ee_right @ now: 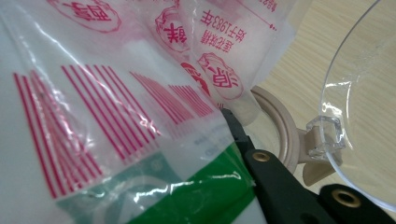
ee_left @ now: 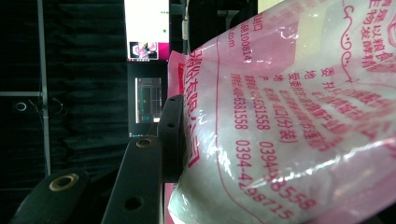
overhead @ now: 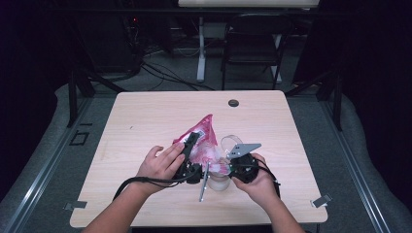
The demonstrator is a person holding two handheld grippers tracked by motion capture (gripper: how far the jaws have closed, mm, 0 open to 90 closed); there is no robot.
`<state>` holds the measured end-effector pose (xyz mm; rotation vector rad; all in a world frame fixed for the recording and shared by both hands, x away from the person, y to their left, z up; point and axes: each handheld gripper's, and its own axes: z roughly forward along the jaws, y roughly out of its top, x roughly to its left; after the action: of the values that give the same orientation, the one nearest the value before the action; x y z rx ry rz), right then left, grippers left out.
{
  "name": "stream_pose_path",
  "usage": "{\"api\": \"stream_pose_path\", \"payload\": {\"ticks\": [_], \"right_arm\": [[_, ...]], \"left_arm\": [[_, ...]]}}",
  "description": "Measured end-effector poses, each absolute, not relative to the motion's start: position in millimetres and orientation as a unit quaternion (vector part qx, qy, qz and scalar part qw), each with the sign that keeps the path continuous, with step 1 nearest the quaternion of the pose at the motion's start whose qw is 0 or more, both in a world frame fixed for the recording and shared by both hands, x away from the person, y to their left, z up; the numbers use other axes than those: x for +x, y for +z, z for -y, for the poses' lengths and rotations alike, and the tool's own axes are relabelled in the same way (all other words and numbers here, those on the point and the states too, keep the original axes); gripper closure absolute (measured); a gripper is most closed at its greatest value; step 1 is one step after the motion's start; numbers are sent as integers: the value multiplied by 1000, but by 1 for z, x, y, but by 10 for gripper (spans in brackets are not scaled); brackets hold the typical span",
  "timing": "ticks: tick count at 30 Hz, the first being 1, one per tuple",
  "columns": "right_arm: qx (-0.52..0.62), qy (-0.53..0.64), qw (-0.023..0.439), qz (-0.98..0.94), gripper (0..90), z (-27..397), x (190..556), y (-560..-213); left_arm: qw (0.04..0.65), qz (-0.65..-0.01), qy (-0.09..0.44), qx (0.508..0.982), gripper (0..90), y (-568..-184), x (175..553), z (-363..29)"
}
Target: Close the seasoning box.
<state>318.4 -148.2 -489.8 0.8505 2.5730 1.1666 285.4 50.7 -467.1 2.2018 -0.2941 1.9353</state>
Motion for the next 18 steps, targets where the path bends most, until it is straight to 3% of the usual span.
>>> {"api": "stream_pose_path", "payload": {"ticks": [18], "right_arm": [[290, 390, 94, -869, 900, 149, 317, -491]], "left_arm": [[83, 116, 651, 745, 649, -464, 284, -46]]}}
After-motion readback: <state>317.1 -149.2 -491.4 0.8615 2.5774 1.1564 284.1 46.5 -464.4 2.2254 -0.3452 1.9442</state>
